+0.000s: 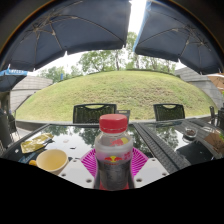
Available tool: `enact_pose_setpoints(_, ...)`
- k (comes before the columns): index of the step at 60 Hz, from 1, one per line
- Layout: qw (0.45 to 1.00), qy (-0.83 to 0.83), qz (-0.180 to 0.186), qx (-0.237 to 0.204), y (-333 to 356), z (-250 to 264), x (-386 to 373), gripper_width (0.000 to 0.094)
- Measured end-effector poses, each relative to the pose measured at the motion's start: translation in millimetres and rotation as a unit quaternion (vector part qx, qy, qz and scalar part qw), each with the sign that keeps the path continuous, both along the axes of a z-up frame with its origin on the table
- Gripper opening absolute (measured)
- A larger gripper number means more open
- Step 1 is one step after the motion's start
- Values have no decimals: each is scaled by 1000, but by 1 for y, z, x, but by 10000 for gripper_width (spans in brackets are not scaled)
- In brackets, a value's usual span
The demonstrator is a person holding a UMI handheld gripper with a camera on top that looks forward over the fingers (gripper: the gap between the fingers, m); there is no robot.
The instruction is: Pour water
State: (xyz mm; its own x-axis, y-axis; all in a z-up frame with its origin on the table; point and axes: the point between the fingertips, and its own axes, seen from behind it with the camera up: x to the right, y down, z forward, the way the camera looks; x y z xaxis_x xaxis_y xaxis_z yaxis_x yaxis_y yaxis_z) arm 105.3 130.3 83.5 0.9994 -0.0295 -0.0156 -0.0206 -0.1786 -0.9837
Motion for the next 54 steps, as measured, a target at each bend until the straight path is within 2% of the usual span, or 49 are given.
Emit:
enact_pose_setpoints(4, 1000, -3, -5, -5, -1, 1, -2, 464)
enact_pose_setpoints(8, 999, -11, -5, -30, -5, -3, -4, 543)
enact_pose_setpoints(13, 997, -11, -10, -72, -22, -12, -8, 827)
enact_pose_setpoints(14, 997, -9, -10, -74, -26, -12, -11, 846)
enact_pose_setpoints(23, 998, -25, 16, -58, -90, 9, -42, 844)
enact_pose_setpoints(31, 996, -52, 35, -57, -178, 17, -75, 845)
enact_pose_setpoints(44, 995, -68, 37, -67, -295, -1, -130, 844)
enact_pose_setpoints(54, 992, -103, 52, -59, -342, -13, -166, 841)
